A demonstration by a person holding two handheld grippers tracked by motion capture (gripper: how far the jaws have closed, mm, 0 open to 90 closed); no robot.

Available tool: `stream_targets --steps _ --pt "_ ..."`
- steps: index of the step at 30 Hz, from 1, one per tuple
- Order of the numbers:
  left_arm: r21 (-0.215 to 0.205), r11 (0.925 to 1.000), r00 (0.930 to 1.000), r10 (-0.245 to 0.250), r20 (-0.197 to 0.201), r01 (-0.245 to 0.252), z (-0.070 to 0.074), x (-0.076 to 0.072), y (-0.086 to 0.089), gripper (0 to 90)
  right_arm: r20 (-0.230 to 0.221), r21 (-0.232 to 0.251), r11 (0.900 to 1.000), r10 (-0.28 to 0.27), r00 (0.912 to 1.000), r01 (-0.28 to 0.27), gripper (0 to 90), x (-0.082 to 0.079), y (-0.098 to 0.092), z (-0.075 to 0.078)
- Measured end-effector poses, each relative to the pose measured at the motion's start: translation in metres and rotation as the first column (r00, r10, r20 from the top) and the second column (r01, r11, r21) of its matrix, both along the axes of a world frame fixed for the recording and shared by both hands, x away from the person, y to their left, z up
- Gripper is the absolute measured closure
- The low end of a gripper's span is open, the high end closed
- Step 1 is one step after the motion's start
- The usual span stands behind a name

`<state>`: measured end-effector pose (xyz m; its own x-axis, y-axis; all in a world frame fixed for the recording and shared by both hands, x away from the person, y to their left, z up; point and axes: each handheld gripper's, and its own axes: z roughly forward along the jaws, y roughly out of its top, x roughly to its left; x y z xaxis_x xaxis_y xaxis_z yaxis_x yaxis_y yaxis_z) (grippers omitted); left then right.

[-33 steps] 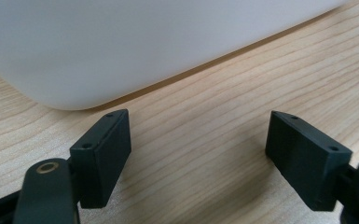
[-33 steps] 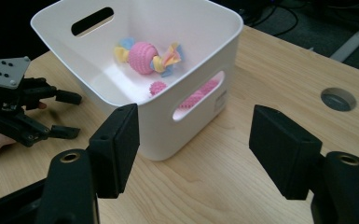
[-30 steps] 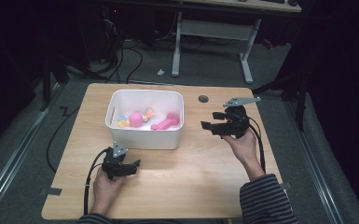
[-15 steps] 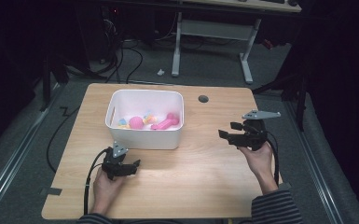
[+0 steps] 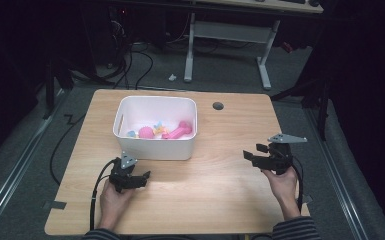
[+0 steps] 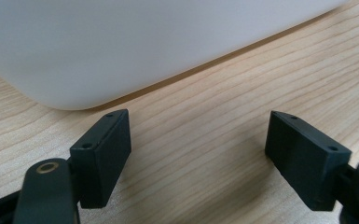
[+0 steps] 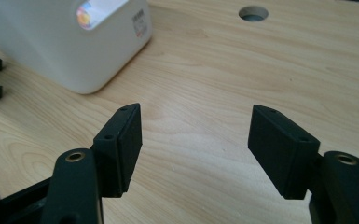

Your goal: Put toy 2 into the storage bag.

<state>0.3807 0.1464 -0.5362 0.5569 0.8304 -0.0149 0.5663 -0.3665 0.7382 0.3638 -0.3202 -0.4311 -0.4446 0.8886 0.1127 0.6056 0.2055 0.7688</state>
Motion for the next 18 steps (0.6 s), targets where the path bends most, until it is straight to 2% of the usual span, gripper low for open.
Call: stream_targets --steps 9,18 --pt "0.001 1.0 1.0 0.0 0.0 0.0 0.0 0.0 0.0 22.6 -0.037 0.019 0.998 -0.059 0.9975 0.06 35.6 -0.004 -0.014 -0.042" --pt "0.0 1.0 1.0 0.0 0.0 0.0 0.0 0.0 0.0 22.6 -0.048 -0.013 0.993 -0.122 0.9914 0.121 35.7 -0.005 -0.02 -0.075"
